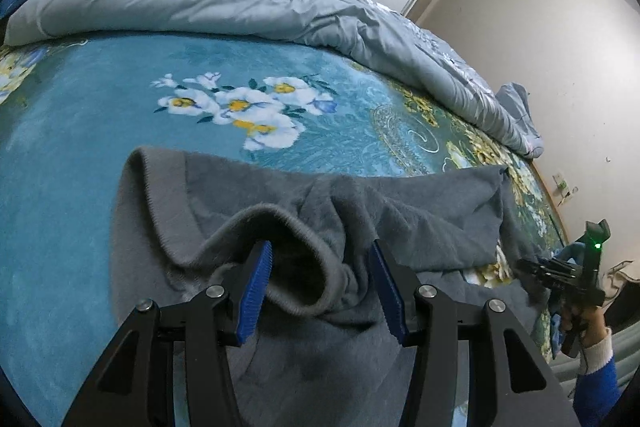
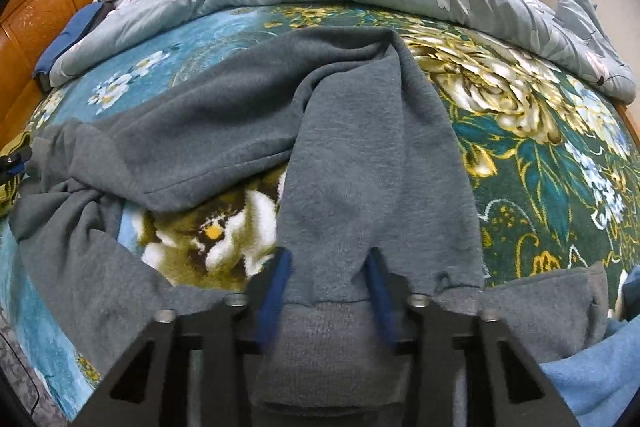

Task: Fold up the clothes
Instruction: 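Lay the grey sweatshirt flat on the bed with both grippers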

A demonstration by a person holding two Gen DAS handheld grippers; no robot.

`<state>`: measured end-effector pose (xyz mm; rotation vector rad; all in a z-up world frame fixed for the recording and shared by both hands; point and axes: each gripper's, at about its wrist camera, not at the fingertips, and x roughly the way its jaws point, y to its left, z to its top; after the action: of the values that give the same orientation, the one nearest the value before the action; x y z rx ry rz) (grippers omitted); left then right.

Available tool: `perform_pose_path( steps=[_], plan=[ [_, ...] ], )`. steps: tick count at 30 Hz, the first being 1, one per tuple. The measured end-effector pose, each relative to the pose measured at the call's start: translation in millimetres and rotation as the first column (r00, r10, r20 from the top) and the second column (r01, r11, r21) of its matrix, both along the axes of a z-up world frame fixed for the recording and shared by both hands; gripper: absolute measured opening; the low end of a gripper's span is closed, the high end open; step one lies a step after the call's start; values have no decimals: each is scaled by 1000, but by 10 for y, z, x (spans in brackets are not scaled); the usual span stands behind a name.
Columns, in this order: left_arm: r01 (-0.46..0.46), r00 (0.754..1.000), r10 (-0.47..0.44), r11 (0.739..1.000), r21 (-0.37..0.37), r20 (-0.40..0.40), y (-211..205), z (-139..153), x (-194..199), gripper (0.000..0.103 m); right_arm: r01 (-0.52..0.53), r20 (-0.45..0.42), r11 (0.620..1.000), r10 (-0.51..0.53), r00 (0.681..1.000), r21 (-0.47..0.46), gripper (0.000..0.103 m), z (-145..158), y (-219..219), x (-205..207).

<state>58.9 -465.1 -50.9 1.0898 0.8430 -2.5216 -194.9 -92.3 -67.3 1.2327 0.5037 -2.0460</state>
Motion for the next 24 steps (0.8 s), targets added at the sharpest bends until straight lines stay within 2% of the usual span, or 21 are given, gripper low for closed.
perform_pose_path(
  steps=[1,2,3,5,11,15,17,21,24],
  plan=[
    [-3,1000,3,1000,-3,-2,-6,-7,-29,44,4,1,1000,-4,1000,0,18,6,18,-10],
    [-7,1000,7,1000,-6,-4,-13,-15,-58,24,8,6,1000,-8,1000,-8,16,21,41,-23],
    [-13,1000,13,1000,-14,-9,-36,2,-75,10,11,13,1000,-11,1000,-25,15,56,73,-52],
    [-28,999,27,999,-32,-22,-95,53,-99,7,28,10,998,-27,1000,-60,12,192,147,-147],
    [-120,990,111,988,-94,-92,-429,361,-160,4,131,-116,983,-146,982,-130,11,863,416,-677],
    [-186,978,169,972,-142,-122,-694,575,-219,4,242,-175,953,-274,946,-184,11,1240,567,-1130],
    [-215,970,195,966,-141,-142,-839,661,-236,4,298,-187,930,-339,922,-216,11,1364,644,-1335],
    [-278,955,261,952,-125,-137,-1127,661,-288,4,374,-166,900,-414,895,-226,11,1344,698,-1675],
    [-324,943,314,942,-85,-108,-1358,518,-360,4,422,-110,880,-452,885,-218,11,1159,668,-1914]
  ],
)
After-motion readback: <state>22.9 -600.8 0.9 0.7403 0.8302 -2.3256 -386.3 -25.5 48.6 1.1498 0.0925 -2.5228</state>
